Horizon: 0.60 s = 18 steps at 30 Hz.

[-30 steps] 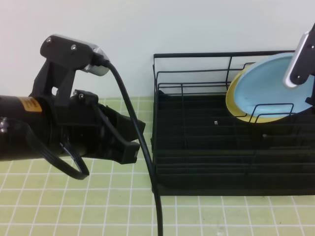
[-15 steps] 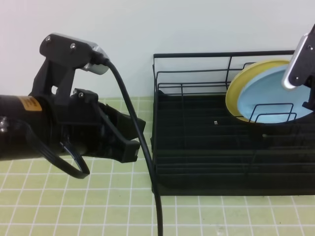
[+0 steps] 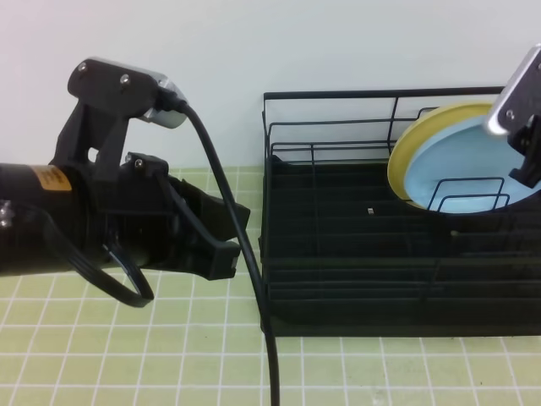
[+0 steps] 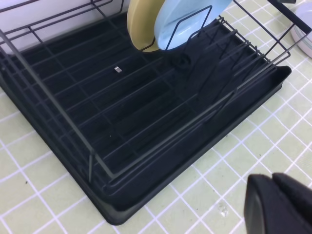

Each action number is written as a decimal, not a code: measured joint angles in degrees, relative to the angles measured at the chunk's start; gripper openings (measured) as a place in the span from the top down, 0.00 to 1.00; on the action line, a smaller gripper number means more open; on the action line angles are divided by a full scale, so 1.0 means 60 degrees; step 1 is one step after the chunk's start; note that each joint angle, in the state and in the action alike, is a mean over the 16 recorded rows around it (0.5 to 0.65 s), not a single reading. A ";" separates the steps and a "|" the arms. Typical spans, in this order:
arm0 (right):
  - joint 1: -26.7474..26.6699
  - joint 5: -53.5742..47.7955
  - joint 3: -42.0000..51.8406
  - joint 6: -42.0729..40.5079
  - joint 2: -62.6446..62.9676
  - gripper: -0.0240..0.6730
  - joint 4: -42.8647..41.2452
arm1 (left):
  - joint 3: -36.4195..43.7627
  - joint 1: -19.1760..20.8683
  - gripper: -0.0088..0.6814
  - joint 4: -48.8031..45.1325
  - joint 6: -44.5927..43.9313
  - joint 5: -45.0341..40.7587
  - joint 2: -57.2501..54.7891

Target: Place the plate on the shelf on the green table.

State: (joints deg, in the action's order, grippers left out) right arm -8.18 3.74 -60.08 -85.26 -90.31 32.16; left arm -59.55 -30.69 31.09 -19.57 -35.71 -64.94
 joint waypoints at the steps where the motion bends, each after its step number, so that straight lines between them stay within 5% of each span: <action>1: 0.0000 0.0004 0.0000 -0.0002 -0.0008 0.36 0.0208 | 0.0001 -0.0001 0.99 -0.0001 -0.0006 -0.0006 -0.0004; 18: 0.0000 -0.0005 0.0000 -0.0019 -0.0126 0.31 0.2294 | 0.0002 -0.0002 0.99 0.0041 -0.0172 -0.0028 -0.0012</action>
State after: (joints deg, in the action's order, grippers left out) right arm -8.18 3.71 -60.08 -85.38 -91.06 45.93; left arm -59.54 -30.70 31.34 -20.60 -35.87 -65.01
